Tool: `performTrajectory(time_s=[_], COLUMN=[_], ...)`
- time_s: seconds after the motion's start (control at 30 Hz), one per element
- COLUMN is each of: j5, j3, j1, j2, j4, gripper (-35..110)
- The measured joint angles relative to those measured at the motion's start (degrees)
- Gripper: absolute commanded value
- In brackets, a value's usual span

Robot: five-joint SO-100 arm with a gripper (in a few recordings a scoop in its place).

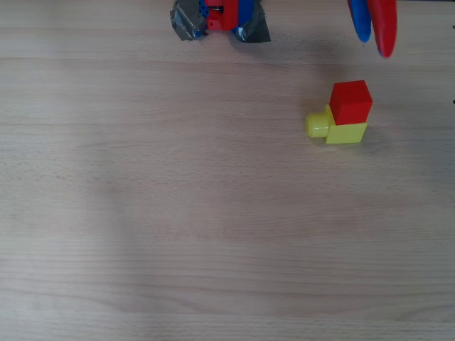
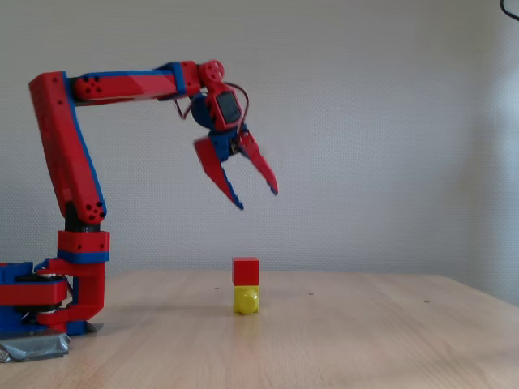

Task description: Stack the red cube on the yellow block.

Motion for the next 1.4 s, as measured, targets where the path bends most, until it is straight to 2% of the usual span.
performTrajectory(time_s=[0.1, 0.23, 0.53, 0.9, 1.4], j5=[-2.0, -5.0, -16.3, -20.7, -20.7], j3=[5.7, 22.3, 44.3, 68.3, 80.4], j1=[4.4, 14.4, 23.3, 27.9, 32.7], j2=[7.7, 17.2, 38.6, 68.8, 77.0], j4=[-0.4, -10.5, -17.1, -20.1, -17.5], gripper=[13, 0, 0, 0, 0])
